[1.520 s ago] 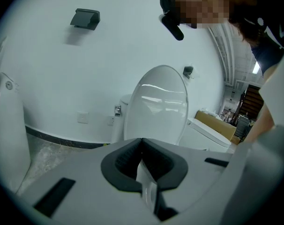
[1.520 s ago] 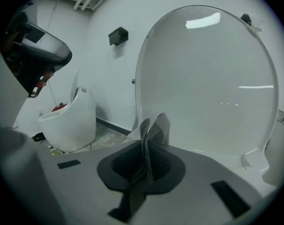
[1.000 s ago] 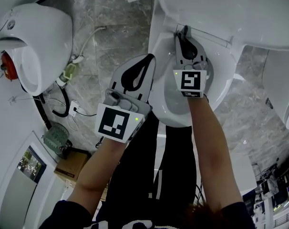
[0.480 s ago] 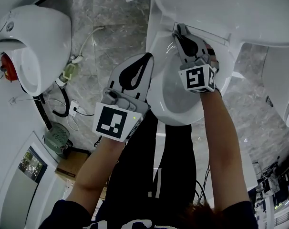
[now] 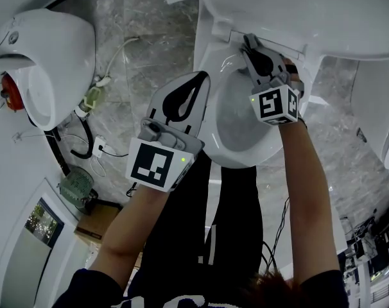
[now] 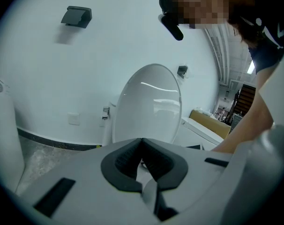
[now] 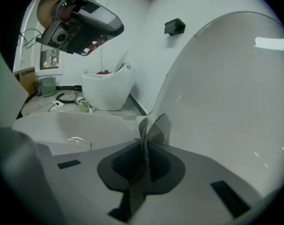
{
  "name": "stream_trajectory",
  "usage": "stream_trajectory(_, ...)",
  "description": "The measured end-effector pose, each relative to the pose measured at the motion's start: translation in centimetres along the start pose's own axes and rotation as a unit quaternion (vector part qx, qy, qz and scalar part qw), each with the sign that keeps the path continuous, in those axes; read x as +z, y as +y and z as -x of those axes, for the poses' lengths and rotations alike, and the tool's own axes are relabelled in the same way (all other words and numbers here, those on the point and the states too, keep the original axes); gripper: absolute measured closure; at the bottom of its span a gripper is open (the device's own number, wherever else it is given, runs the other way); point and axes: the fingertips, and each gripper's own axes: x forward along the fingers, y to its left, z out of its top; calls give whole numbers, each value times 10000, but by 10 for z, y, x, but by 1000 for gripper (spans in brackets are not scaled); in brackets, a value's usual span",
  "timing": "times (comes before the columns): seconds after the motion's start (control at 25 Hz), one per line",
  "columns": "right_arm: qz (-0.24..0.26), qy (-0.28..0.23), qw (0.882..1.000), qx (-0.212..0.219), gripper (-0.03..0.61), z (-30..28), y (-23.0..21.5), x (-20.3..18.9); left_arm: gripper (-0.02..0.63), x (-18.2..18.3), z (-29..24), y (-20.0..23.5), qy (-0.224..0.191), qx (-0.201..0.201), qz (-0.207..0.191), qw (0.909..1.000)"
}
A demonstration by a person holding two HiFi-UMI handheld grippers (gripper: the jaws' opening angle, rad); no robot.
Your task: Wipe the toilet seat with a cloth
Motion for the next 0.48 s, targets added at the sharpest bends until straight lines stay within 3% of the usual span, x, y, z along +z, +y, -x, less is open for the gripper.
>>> stream_trajectory(0.2,109,157,9998,51,546,12,-5,-16,603,3,-1,-4,-59,5,42,10000)
stream_trajectory(0.36,239,284,9993,64,546,24,-9,-30,603,-7,2,-6,192,-52,-61,9998)
stream_trajectory(0.48,353,373,9987,62,546,33,-11,-41,603,1,0,-7,0,-13,-2,10000)
